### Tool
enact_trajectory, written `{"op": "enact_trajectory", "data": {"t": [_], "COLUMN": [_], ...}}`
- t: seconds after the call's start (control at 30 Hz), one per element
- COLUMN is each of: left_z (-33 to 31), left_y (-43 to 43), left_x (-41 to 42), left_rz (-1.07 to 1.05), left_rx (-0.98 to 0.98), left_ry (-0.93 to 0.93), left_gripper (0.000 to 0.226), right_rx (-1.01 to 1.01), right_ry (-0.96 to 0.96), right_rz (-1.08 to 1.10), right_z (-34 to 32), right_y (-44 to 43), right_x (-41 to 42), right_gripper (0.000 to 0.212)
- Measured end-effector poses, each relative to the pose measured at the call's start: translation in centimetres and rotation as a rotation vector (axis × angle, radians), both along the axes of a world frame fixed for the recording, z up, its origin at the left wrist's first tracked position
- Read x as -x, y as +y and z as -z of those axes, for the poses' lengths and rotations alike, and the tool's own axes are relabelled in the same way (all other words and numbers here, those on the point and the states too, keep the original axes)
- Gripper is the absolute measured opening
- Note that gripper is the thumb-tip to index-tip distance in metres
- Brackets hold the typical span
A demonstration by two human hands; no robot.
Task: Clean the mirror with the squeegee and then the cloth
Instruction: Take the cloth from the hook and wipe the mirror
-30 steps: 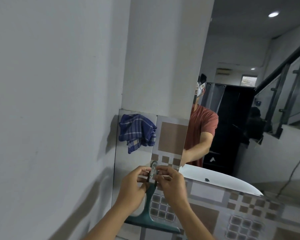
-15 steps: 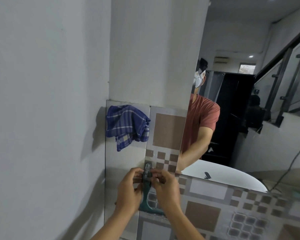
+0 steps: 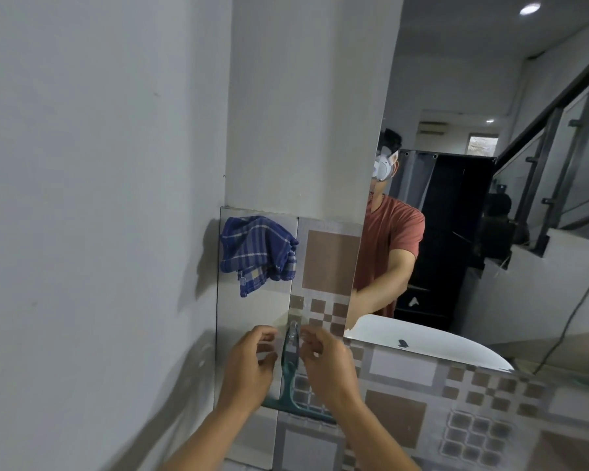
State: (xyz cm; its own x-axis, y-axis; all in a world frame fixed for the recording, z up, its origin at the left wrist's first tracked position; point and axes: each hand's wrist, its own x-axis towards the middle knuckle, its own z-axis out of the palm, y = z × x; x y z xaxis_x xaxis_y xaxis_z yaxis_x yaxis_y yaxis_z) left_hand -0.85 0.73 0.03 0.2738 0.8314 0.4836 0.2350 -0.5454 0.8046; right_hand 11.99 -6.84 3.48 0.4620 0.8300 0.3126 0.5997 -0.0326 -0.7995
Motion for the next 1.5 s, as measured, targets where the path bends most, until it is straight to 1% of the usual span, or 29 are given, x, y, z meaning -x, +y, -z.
{"op": "enact_trajectory", "data": {"t": [0.13,0.23,0.3,0.37,0.4,0.47,0.6,0.7,0.77,0.83,0.93,1.03,1.1,1.2,1.23,1.33,1.37,1.5], "left_z": [-4.0,-8.0,-11.1,-14.3,-15.7,-18.0,-20.3,-20.6,-20.4,-20.2,-20.2,-20.1,-20.1,-20.2,-20.2,-20.3,-20.3,-20.0], "left_y": [-1.5,-2.0,-2.0,-1.6,-1.2,0.1,2.7,3.3,3.6,3.7,3.8,3.9,3.9,3.6,3.4,3.3,3.2,2.8], "left_x": [1.8,2.8,3.3,3.7,3.8,3.9,4.2,4.1,4.1,4.0,3.8,3.7,3.7,3.8,3.9,4.0,4.1,4.3], "left_rz": [-0.063,-0.171,-0.251,-0.352,-0.387,-0.399,-0.31,-0.258,-0.26,-0.26,-0.268,-0.284,-0.289,-0.27,-0.256,-0.21,-0.194,-0.159], "left_rx": [-0.149,-0.403,-0.57,-0.673,-0.699,-0.679,-0.478,-0.44,-0.443,-0.449,-0.458,-0.463,-0.457,-0.445,-0.439,-0.408,-0.395,-0.381], "left_ry": [-0.062,-0.104,-0.115,-0.079,-0.029,0.091,0.304,0.411,0.406,0.383,0.399,0.411,0.406,0.402,0.396,0.363,0.347,0.28], "left_gripper": [0.028,0.016,0.014,0.014,0.015,0.019,0.026,0.026,0.028,0.028,0.03,0.031,0.031,0.035,0.037,0.037,0.036,0.031], "right_rx": [-0.128,-0.26,-0.332,-0.357,-0.341,-0.278,-0.152,-0.079,-0.032,0.008,0.013,0.035,0.016,-0.055,-0.065,-0.096,-0.108,-0.118], "right_ry": [-0.09,-0.127,-0.179,-0.243,-0.262,-0.29,-0.381,-0.378,-0.398,-0.436,-0.446,-0.441,-0.35,-0.1,-0.051,-0.05,-0.046,-0.01], "right_rz": [0.022,0.019,0.021,0.006,-0.004,-0.016,-0.03,-0.044,-0.058,-0.085,-0.115,-0.1,-0.102,-0.114,-0.119,-0.116,-0.116,-0.136], "right_z": [-3.8,-7.9,-10.7,-13.1,-14.2,-15.7,-17.1,-17.2,-17.3,-17.7,-18.0,-17.7,-17.6,-17.7,-17.8,-18.1,-18.1,-18.0], "right_y": [-0.8,-0.9,-0.6,0.0,0.3,1.0,2.6,3.5,4.0,4.2,4.5,5.1,5.2,5.0,4.9,4.8,4.8,4.8], "right_x": [1.1,1.9,2.5,2.8,2.9,3.1,3.0,2.8,2.7,2.7,2.9,2.7,2.6,2.4,2.4,2.3,2.3,2.5], "right_gripper": [0.027,0.026,0.026,0.027,0.029,0.03,0.027,0.028,0.025,0.017,0.016,0.016,0.023,0.048,0.049,0.025,0.02,0.016]}}
